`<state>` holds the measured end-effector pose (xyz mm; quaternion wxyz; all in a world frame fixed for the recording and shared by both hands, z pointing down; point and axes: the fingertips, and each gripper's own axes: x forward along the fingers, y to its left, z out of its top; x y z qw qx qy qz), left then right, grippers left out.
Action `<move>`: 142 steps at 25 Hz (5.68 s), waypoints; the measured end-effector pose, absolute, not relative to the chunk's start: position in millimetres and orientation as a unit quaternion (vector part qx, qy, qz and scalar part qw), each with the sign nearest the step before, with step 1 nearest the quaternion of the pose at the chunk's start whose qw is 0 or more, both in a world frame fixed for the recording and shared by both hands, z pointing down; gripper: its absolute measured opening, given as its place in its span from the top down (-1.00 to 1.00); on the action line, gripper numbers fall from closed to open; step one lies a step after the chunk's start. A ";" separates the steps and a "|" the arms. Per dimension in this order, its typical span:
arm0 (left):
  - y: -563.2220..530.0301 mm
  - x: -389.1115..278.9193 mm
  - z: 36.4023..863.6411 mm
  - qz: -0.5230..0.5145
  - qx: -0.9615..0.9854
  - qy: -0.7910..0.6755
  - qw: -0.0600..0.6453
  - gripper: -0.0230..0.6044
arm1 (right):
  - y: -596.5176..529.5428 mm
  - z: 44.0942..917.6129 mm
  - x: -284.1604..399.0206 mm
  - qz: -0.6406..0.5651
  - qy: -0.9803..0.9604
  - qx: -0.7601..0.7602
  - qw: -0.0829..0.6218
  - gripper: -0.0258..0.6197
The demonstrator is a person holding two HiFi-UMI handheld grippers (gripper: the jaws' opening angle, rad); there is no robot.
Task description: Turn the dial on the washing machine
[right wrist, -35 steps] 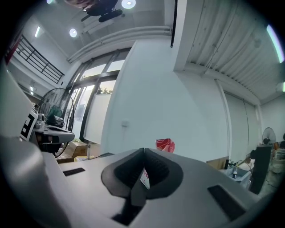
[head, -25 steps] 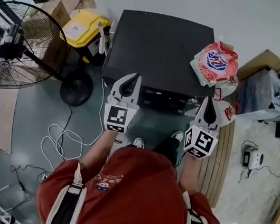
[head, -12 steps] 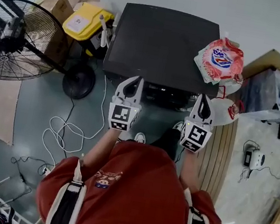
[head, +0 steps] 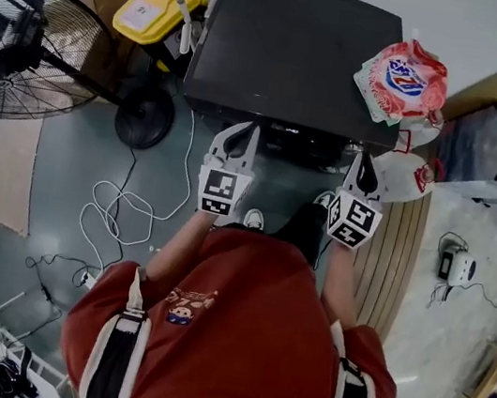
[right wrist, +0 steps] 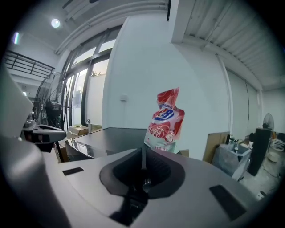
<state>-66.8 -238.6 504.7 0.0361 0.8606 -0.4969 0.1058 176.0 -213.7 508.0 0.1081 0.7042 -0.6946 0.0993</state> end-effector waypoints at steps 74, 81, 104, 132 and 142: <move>-219.4 -36.1 561.1 0.144 0.849 -0.497 0.103 0.89 | -259.5 661.6 213.7 0.285 -0.668 0.677 0.121 0.08; -221.0 -43.1 565.8 0.148 0.846 -0.501 0.107 0.89 | -259.1 659.4 211.8 0.272 -0.666 0.682 0.133 0.08; -210.6 -43.2 565.5 0.147 0.852 -0.493 0.100 0.89 | -255.6 653.4 198.3 0.113 -0.643 0.690 0.313 0.08; -208.3 -40.5 566.8 0.150 0.855 -0.487 0.100 0.89 | -255.0 654.4 196.9 0.068 -0.640 0.680 0.353 0.08; -206.9 -38.6 568.0 0.151 0.857 -0.483 0.099 0.89 | -253.0 658.7 193.8 -0.011 -0.622 0.660 0.422 0.08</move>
